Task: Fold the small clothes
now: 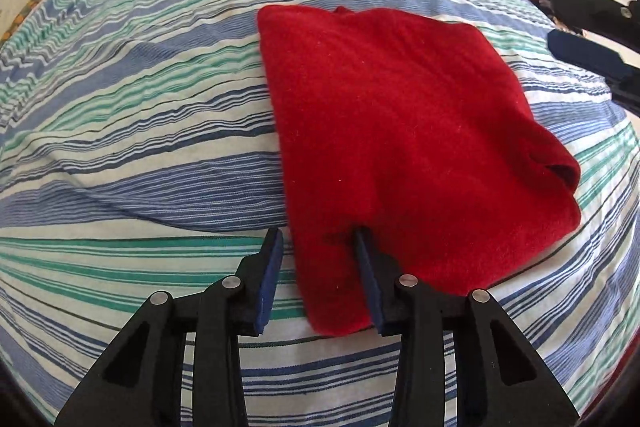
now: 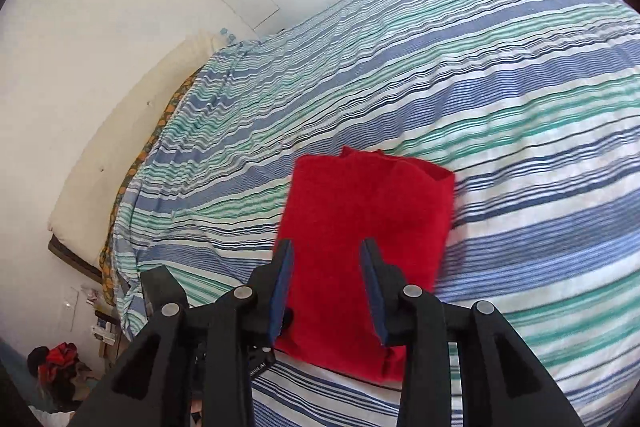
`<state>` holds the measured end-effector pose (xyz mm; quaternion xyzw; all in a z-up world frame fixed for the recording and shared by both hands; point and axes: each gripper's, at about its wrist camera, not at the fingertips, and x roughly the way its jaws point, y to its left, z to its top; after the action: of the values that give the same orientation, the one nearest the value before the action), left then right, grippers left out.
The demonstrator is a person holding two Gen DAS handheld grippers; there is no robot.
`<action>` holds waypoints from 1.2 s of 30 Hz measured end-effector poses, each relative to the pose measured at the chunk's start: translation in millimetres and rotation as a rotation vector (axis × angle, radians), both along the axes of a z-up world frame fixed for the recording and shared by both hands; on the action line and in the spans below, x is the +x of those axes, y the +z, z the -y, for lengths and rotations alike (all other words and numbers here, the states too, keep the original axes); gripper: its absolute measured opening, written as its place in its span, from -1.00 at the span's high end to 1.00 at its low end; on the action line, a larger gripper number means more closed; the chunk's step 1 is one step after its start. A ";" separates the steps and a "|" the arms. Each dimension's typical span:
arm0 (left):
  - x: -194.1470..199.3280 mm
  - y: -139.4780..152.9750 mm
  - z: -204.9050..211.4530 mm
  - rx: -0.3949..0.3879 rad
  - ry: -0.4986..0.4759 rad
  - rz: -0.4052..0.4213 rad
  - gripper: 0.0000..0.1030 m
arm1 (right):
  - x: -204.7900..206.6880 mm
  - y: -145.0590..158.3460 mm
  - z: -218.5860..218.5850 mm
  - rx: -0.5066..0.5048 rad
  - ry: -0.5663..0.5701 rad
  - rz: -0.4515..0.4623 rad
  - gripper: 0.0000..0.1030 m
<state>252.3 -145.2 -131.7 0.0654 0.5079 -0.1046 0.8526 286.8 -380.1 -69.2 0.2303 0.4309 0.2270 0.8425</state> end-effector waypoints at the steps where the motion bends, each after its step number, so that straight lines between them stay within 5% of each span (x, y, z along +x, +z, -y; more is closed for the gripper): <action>1: 1.6 0.5 -2.0 -0.009 0.011 -0.008 0.11 | 11.4 -11.5 -7.7 0.023 0.022 -0.034 0.30; 4: 5.9 -0.9 -9.9 -0.037 0.045 -0.030 -0.26 | 36.0 -70.2 -21.8 -0.085 -0.002 -0.214 0.33; 5: 6.7 -0.9 -13.5 -0.052 0.055 -0.041 -0.33 | 38.0 -89.1 -20.7 -0.151 -0.004 -0.259 0.65; 6: 7.2 0.6 -17.3 -0.073 0.061 -0.052 -0.33 | 36.2 -97.1 -16.9 -0.175 -0.003 -0.255 0.80; 10: -0.8 12.9 -31.3 -0.143 0.083 -0.054 -0.34 | 4.7 -53.2 -6.0 -0.148 -0.040 -0.107 0.71; 14: -14.4 9.8 -33.1 -0.112 0.095 -0.058 -0.35 | -41.3 -19.9 -21.8 -0.147 0.067 0.019 0.70; 16: -17.7 3.5 -29.1 -0.074 0.091 -0.071 -0.36 | -52.8 -41.4 -28.0 -0.210 0.089 -0.022 0.67; 18: -19.5 6.1 -28.5 -0.066 0.083 -0.081 -0.39 | -50.6 -85.6 -24.3 -0.294 0.068 -0.156 0.75; 20: -29.9 17.6 -29.9 -0.032 0.084 -0.049 -0.43 | -57.4 -91.7 -11.1 -0.231 0.014 -0.156 0.77; 22: -39.1 25.8 -32.7 0.010 0.086 -0.012 -0.54 | -71.0 -68.5 -12.3 -0.248 -0.011 -0.084 0.56; 24: -46.5 29.1 -36.8 0.037 0.086 0.005 -0.55 | -91.5 -44.1 -16.1 -0.293 -0.028 0.015 -0.39; 25: -49.3 29.2 -38.4 0.052 0.087 0.008 -0.55 | -104.1 -34.4 -15.9 -0.312 -0.052 0.062 -0.56; 28: -54.7 26.2 -42.5 0.076 0.093 0.004 -0.55 | -134.5 -26.1 -14.0 -0.350 -0.101 0.127 -0.62; 36: -66.9 33.7 -46.9 0.090 0.094 0.029 -0.55 | -168.3 -57.7 10.5 -0.373 -0.195 0.033 -0.62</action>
<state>185.4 -98.3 -98.0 0.0812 0.5021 -0.0408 0.8600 118.5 -390.6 -126.8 0.1071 0.4273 0.0643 0.8954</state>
